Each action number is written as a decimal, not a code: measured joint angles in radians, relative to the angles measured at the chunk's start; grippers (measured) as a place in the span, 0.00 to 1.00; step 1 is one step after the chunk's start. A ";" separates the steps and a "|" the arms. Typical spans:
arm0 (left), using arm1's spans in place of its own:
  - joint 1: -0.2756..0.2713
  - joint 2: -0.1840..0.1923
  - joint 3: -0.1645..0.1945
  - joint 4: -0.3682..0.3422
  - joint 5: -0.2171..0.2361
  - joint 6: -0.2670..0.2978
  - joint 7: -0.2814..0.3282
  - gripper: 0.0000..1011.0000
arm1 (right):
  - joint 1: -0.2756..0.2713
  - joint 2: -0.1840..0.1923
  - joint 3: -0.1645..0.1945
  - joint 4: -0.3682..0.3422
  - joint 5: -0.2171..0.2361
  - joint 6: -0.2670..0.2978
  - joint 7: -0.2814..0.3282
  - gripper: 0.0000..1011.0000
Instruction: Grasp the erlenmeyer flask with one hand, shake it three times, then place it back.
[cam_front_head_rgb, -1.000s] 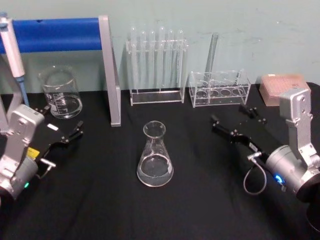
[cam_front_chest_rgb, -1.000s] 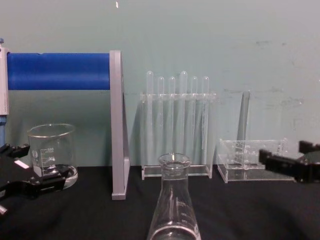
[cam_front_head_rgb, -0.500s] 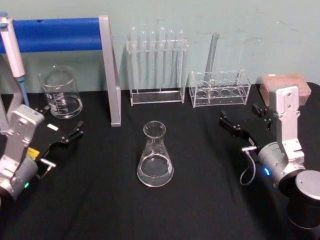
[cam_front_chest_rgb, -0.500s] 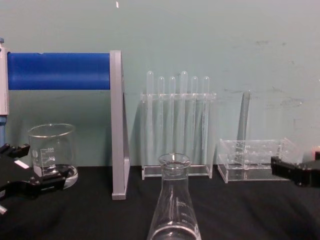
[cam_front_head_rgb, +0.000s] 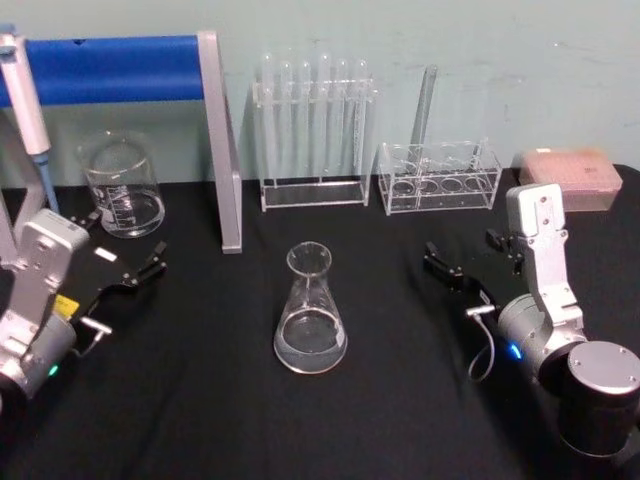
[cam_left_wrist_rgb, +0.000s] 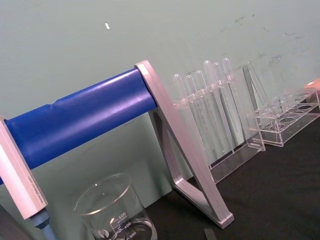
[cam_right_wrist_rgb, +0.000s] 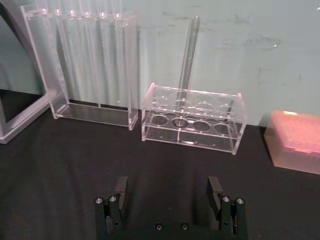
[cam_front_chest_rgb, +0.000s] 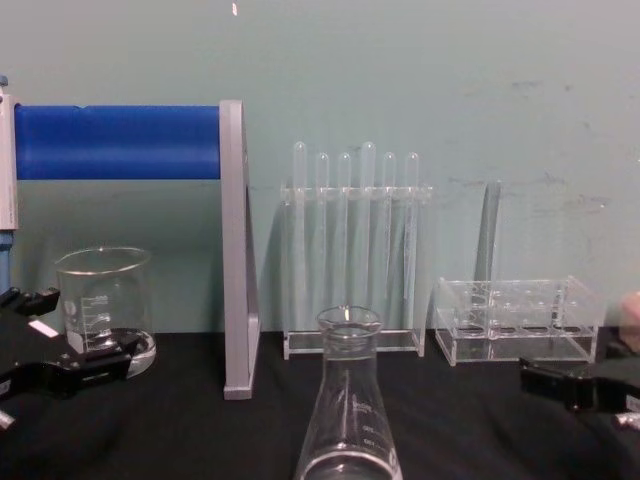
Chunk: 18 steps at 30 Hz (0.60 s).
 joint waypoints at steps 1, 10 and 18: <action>0.000 0.000 0.000 0.000 0.000 0.000 0.000 0.99 | 0.000 -0.002 0.005 0.000 0.004 0.006 0.012 0.99; 0.000 0.000 0.000 0.000 0.000 0.000 0.000 0.99 | -0.001 -0.002 0.006 0.000 0.009 0.008 0.016 0.99; 0.000 0.000 0.000 0.000 0.000 0.000 0.000 0.99 | -0.002 -0.002 0.005 -0.001 0.008 0.005 0.013 0.99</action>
